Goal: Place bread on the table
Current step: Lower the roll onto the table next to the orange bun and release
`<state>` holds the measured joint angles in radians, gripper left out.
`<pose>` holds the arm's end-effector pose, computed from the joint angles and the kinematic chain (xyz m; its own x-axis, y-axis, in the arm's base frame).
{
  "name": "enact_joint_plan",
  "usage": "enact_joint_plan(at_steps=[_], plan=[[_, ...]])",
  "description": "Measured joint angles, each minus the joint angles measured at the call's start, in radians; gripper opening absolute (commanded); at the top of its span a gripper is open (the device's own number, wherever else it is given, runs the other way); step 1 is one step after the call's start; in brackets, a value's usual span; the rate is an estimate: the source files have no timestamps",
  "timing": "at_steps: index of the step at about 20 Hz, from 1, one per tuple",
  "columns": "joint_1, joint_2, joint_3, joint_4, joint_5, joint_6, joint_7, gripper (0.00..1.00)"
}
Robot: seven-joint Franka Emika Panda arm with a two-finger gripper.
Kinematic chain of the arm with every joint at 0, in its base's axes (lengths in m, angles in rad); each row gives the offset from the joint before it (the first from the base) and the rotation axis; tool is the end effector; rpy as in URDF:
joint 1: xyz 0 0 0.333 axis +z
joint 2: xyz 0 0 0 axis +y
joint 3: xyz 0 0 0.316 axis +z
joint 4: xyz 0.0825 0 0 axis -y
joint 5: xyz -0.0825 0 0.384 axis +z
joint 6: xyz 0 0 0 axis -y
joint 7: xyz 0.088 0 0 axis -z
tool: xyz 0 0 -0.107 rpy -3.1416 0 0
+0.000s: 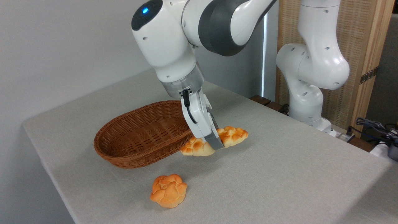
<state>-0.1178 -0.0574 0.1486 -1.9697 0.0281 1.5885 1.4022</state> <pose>0.5028 0.0195 0.4726 0.1798 -0.9811 -0.0712 -0.9305 -0.1931 0.3112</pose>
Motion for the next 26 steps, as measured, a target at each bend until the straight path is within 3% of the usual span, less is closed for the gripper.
enact_joint_plan(at_steps=[10,14,26], plan=[[-0.002,0.003,0.001,-0.011,0.0,0.0,0.0,0.86],[-0.002,0.003,0.001,-0.011,0.001,0.0,0.0,1.0],[-0.002,0.003,0.001,-0.011,0.001,0.0,0.0,1.0]])
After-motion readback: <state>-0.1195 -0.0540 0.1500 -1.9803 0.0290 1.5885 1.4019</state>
